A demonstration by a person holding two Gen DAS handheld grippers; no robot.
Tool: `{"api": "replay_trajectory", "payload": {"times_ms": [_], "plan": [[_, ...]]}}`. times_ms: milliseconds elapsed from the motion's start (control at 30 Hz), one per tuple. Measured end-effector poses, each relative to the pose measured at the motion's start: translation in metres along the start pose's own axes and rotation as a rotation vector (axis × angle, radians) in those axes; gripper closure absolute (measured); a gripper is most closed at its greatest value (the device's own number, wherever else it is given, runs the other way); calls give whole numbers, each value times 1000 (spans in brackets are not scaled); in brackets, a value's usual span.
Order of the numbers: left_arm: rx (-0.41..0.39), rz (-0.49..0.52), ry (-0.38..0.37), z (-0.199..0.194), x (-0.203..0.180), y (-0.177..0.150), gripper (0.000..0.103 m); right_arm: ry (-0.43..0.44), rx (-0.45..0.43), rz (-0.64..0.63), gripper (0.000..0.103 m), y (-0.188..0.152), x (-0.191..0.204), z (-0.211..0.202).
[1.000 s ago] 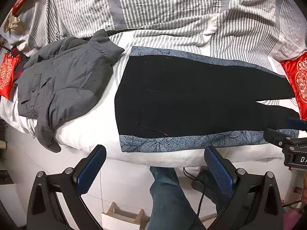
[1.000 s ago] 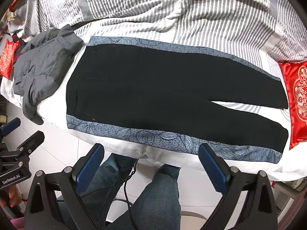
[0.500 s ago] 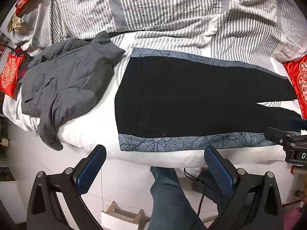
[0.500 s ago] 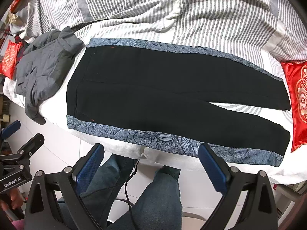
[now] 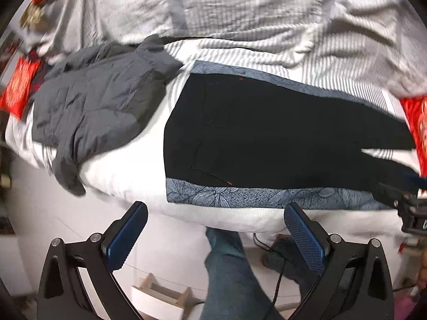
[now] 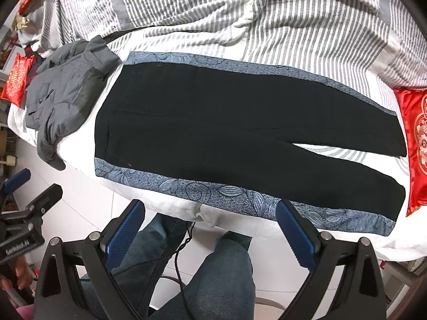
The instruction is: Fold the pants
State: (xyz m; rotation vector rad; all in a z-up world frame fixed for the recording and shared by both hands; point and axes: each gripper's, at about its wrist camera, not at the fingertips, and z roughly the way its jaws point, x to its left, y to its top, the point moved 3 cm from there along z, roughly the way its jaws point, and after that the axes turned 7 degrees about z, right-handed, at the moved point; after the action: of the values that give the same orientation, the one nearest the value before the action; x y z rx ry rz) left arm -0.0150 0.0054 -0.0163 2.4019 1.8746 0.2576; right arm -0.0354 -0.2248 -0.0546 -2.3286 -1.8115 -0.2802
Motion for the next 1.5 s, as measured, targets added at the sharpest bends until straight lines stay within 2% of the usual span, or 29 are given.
{"api": "replay_trajectory", "payload": {"times_ms": [100,267,333,467,633,767,867,967,1000,1133,1400,1500], "plan": [[18,-121,-55,7,13,-11,0,46,12,-5,4,-5,-7,2],[85,-309,-73,29,31,-36,0,198,94,72,3,-23,-21,20],[81,-353,-68,39,36,-47,0,236,125,99,4,-32,-21,31],[100,-446,-131,66,50,-64,0,353,192,172,4,-49,-9,60],[107,-463,-165,114,64,-68,0,468,197,282,4,-58,7,108],[97,-474,-224,159,72,-71,0,554,180,398,4,-59,13,156],[91,-476,-277,188,74,-73,0,582,154,466,7,-60,12,184],[90,-470,-322,210,73,-75,15,601,144,501,14,-64,13,205],[97,-473,-341,216,73,-76,15,606,143,509,16,-67,12,213],[82,-499,-386,226,74,-81,15,653,118,566,23,-75,8,228],[70,-436,-444,231,57,-71,15,776,29,696,23,-71,-4,232],[69,-419,-460,231,53,-72,15,855,7,708,29,-70,0,229]]}}
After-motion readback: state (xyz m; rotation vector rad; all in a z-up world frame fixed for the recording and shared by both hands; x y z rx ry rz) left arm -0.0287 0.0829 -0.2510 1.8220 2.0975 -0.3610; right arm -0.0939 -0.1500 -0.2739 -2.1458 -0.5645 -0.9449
